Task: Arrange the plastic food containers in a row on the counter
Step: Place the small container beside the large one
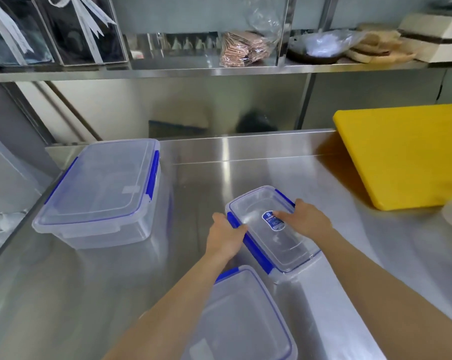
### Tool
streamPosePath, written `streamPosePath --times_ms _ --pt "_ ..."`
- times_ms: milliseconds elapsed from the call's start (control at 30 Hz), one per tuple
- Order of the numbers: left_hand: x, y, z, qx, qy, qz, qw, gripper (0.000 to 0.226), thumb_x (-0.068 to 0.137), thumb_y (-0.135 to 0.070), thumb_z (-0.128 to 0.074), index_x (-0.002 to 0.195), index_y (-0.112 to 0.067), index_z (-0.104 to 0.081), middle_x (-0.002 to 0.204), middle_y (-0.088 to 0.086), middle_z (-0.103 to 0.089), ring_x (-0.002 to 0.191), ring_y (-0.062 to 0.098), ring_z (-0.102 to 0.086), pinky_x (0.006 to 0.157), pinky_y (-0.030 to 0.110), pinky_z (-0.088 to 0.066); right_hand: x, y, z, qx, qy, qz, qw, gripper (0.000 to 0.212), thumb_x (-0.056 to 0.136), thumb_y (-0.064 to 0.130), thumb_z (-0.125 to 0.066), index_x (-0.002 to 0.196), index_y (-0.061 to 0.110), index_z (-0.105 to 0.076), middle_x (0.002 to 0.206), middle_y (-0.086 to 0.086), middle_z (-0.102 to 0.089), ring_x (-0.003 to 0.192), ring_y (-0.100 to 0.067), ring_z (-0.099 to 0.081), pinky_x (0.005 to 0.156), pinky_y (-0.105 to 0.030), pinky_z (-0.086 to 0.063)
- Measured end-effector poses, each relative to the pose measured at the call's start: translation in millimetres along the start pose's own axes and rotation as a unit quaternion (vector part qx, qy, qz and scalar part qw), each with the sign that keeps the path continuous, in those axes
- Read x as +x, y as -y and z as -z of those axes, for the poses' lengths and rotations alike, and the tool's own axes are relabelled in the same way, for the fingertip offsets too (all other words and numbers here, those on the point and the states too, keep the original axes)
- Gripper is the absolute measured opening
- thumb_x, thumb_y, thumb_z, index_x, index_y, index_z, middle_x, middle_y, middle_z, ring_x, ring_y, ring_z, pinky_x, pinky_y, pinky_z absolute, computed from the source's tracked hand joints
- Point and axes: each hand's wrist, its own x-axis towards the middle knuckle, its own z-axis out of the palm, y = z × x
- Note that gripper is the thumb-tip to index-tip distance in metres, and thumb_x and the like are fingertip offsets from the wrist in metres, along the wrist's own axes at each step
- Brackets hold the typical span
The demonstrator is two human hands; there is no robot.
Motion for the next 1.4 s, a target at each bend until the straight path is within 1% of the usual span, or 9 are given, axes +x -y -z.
streamPosePath --times_ms 100,200,267,400,600,867,967,1100,1400 --pt "1.6 -1.1 2.8 -0.087 0.081 -0.028 0.993 0.047 0.076 -0.03 -0.072 0.11 -0.017 -0.043 0.117 0.0 -0.057 0.099 0.015 -0.058 0.088 0.035 -0.049 -0.6 10.5 -2.3 0.052 -0.017 0.003 0.998 0.05 0.083 0.051 -0.058 0.111 0.011 -0.048 0.111 -0.012 -0.06 0.094 -0.029 -0.06 0.08 -0.039 -0.048" --pt "4.3 3.6 17.1 -0.064 0.113 -0.107 0.986 0.069 0.064 -0.029 -0.083 0.123 -0.027 -0.047 0.124 0.001 -0.046 0.118 0.014 -0.047 0.105 0.039 -0.041 -10.4 22.0 0.0 0.262 0.114 0.082 0.955 0.035 0.079 0.032 -0.072 0.106 0.029 -0.051 0.102 0.007 -0.063 0.081 -0.008 -0.061 0.067 -0.022 -0.05" --pt "7.2 10.7 31.5 -0.056 0.123 -0.129 0.982 0.083 0.06 -0.027 -0.086 0.128 -0.031 -0.039 0.127 -0.003 -0.041 0.127 0.015 -0.04 0.111 0.042 -0.036 -14.3 20.9 -4.9 0.274 0.223 0.152 0.923 0.071 0.071 0.023 -0.08 0.127 0.038 -0.039 0.119 0.012 -0.057 0.1 -0.004 -0.059 0.075 -0.019 -0.053" --pt "11.6 34.4 56.2 0.077 0.177 -0.163 0.967 0.116 0.062 -0.032 -0.084 0.144 -0.037 -0.003 0.154 -0.017 -0.002 0.142 0.005 0.011 0.118 0.04 -0.005 -8.8 12.1 -27.6 0.201 0.306 0.181 0.913 0.131 0.048 0.035 -0.091 0.141 0.051 0.0 0.155 0.011 -0.014 0.14 -0.015 -0.028 0.11 -0.045 -0.038" --pt "14.4 37.6 76.5 0.116 0.12 -0.18 0.969 0.097 0.066 -0.027 -0.081 0.121 -0.062 -0.009 0.133 -0.028 -0.012 0.143 0.004 -0.004 0.117 0.039 -0.016 3.5 25.1 -47.1 0.151 0.252 0.227 0.928 0.138 0.048 0.041 -0.089 0.14 0.051 0.012 0.158 0.016 0.003 0.145 -0.015 -0.014 0.114 -0.046 -0.032" --pt "55.9 37.8 87.9 0.145 -0.048 -0.184 0.971 0.065 0.078 -0.018 -0.072 0.135 -0.017 -0.042 0.128 -0.009 -0.032 0.107 0.002 -0.036 0.089 0.002 -0.033 40.6 70.8 -54.5 0.163 0.199 0.226 0.94 0.124 0.061 0.024 -0.085 0.147 0.038 0.002 0.155 0.017 -0.01 0.139 -0.01 -0.029 0.113 -0.035 -0.032" --pt "73.0 40.0 84.3 0.217 -0.123 -0.188 0.95 0.054 0.088 -0.027 -0.06 0.138 -0.018 -0.041 0.142 -0.003 -0.038 0.121 0.009 -0.04 0.102 0.016 -0.033 56.6 89.5 -55.9 0.171 0.177 0.248 0.937 0.102 0.07 0.016 -0.079 0.147 0.036 -0.013 0.147 0.012 -0.032 0.127 -0.011 -0.044 0.11 -0.035 -0.038" --pt "91.7 43.1 79.9 0.276 -0.158 -0.183 0.93 0.058 0.095 -0.037 -0.043 0.147 -0.023 -0.02 0.158 -0.005 -0.019 0.146 0.013 -0.016 0.117 0.026 -0.014 81.2 108.0 -63.7 0.137 0.16 0.241 0.947 0.102 0.071 0.023 -0.077 0.149 0.029 -0.01 0.145 0.009 -0.033 0.129 -0.017 -0.043 0.106 -0.033 -0.039" --pt "119.1 44.9 81.4 0.349 -0.119 -0.153 0.917 0.095 0.083 -0.066 -0.037 0.146 -0.021 0.017 0.16 -0.003 0.014 0.147 0.016 0.014 0.118 0.035 0.005 105.0 125.5 -71.8 0.118 0.14 0.233 0.955 0.1 0.072 0.027 -0.074 0.148 0.028 -0.009 0.149 0.004 -0.034 0.127 -0.019 -0.045 0.104 -0.045 -0.043"
